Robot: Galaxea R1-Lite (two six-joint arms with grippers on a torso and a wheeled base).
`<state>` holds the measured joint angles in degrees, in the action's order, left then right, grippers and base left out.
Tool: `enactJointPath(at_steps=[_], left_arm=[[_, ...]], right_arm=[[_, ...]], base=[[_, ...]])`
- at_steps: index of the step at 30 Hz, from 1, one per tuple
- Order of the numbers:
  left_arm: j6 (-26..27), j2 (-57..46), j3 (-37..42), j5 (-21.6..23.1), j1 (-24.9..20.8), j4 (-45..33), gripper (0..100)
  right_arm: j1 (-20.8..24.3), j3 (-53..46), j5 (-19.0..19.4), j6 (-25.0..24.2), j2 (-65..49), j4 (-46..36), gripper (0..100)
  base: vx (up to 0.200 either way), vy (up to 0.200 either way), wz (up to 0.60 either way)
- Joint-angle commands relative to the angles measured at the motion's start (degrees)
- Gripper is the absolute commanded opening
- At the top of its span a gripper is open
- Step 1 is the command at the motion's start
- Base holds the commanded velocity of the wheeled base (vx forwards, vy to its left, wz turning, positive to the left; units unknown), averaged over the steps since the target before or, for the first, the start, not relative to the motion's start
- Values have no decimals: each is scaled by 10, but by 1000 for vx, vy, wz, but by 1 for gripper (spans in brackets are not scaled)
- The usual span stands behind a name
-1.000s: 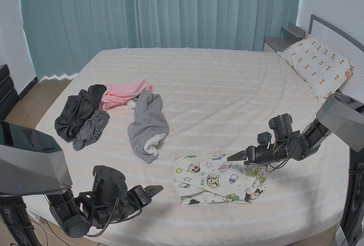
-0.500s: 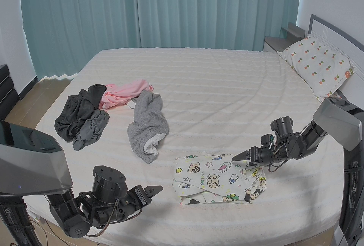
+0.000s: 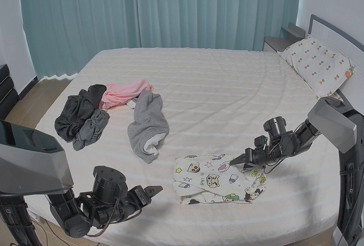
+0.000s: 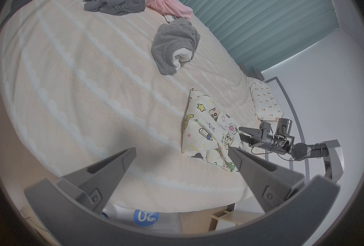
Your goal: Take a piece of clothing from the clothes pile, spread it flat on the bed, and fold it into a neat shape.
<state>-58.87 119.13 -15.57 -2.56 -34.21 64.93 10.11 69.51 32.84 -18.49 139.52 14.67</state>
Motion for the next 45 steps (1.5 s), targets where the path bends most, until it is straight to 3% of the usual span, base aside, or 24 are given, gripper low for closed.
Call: enactJointPath(at_steps=[1,5,10,17,24,40,45], left_arm=[[0,0,0,0,0,0,100],[0,-1,1,0,0,0,100],[0,-1,1,0,0,0,100],[0,-1,4,-1,1,0,100],[0,-1,4,-1,2,0,100],[0,-1,4,-1,3,0,100],[0,-1,4,-2,3,0,100]], right_arm=[[-13,4,13,-1,5,2,0],[-23,-5,35,-1,-3,3,0],[-38,-11,38,-5,-16,5,0],[-51,-14,37,-51,-27,60,0],[-61,4,36,-55,-22,63,0],[-85,62,25,-65,1,55,0],[-85,86,5,-62,22,49,0]], base=[[0,0,0],[0,0,0],[0,0,0],[0,0,0],[0,0,0],[0,0,0],[0,0,0]])
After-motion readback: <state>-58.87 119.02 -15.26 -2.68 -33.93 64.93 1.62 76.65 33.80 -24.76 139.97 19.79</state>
